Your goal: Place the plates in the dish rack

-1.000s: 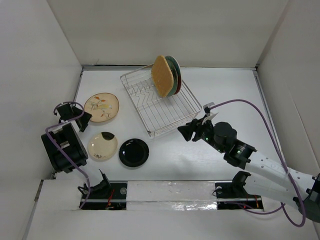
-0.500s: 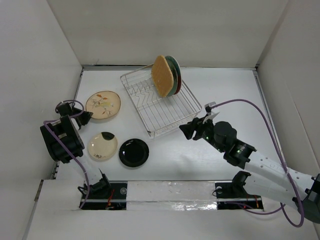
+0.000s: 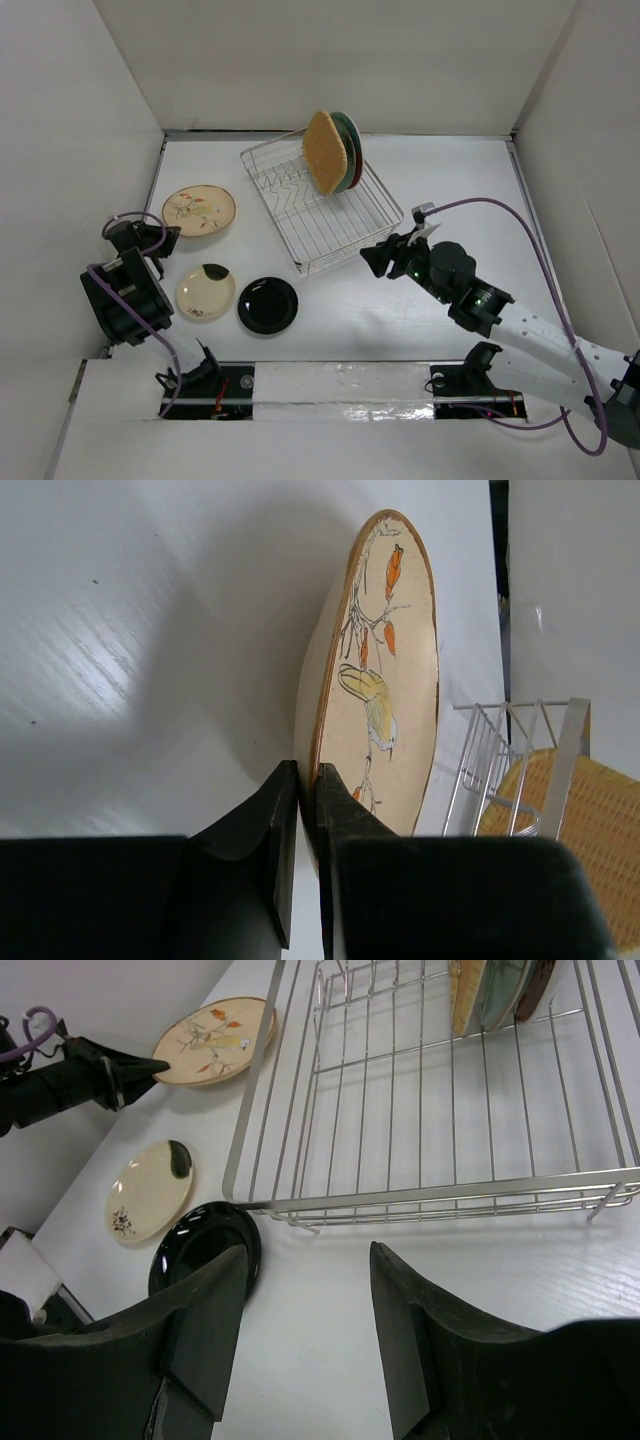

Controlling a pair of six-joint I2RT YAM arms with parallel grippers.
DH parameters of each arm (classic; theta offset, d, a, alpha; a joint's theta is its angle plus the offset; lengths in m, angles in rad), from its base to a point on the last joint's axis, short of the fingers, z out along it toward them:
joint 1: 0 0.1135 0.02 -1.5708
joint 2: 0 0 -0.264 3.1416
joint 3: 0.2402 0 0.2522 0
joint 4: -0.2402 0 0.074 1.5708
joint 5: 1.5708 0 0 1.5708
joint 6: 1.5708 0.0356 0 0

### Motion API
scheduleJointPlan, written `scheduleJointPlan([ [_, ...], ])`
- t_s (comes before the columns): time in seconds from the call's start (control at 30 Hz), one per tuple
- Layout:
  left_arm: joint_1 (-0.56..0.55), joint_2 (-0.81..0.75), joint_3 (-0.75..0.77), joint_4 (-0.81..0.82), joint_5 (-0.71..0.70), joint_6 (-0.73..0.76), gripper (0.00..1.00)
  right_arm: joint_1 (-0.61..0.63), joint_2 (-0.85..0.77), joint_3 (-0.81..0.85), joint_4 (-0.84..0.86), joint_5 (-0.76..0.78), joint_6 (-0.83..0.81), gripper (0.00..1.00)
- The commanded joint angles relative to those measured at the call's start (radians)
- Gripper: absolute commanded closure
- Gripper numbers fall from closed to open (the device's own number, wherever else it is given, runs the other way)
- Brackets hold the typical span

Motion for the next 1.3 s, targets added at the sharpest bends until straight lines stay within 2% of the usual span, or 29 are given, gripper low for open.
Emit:
scheduleJointPlan([
  [0.0, 0.012, -0.087, -0.011, 0.218, 0.060, -0.079, 1.00, -0.005, 0.014, 0.033, 0.036, -0.016, -0.008, 0.42],
  [0.23, 0.012, -0.105, -0.032, 0.339, 0.113, -0.148, 1.00, -0.005, 0.036, 0.074, 0.035, -0.025, -0.007, 0.42],
  [0.3, 0.012, -0.118, -0.047, 0.406, 0.129, -0.189, 1.00, -0.005, 0.063, 0.112, 0.018, -0.022, -0.011, 0.42],
  [0.5, 0.012, -0.183, -0.075, 0.468, 0.147, -0.271, 1.00, -0.005, 0.186, 0.257, 0.004, -0.042, -0.028, 0.42],
  [0.6, -0.012, -0.243, -0.103, 0.490, 0.138, -0.294, 1.00, -0.005, 0.282, 0.362, 0.034, -0.090, -0.021, 0.37],
  [0.67, -0.031, -0.286, -0.106, 0.491, 0.150, -0.309, 1.00, -0.005, 0.359, 0.442, 0.042, -0.133, -0.011, 0.23],
  [0.77, -0.049, -0.364, -0.117, 0.477, 0.158, -0.326, 1.00, -0.005, 0.453, 0.560, 0.050, -0.162, -0.005, 0.08],
  [0.83, -0.062, -0.419, -0.120, 0.462, 0.158, -0.335, 1.00, -0.005, 0.562, 0.635, 0.021, -0.212, -0.011, 0.03],
  [0.97, -0.109, -0.461, -0.126, 0.460, 0.182, -0.370, 1.00, -0.014, 0.718, 0.810, -0.011, -0.252, -0.005, 0.01],
  [1.1, -0.132, -0.483, -0.162, 0.513, 0.238, -0.439, 1.00, -0.034, 0.899, 1.089, -0.155, -0.228, -0.016, 0.00],
  [1.27, -0.145, -0.527, -0.186, 0.528, 0.282, -0.446, 1.00, -0.080, 1.049, 1.229, -0.192, -0.314, -0.033, 0.00],
])
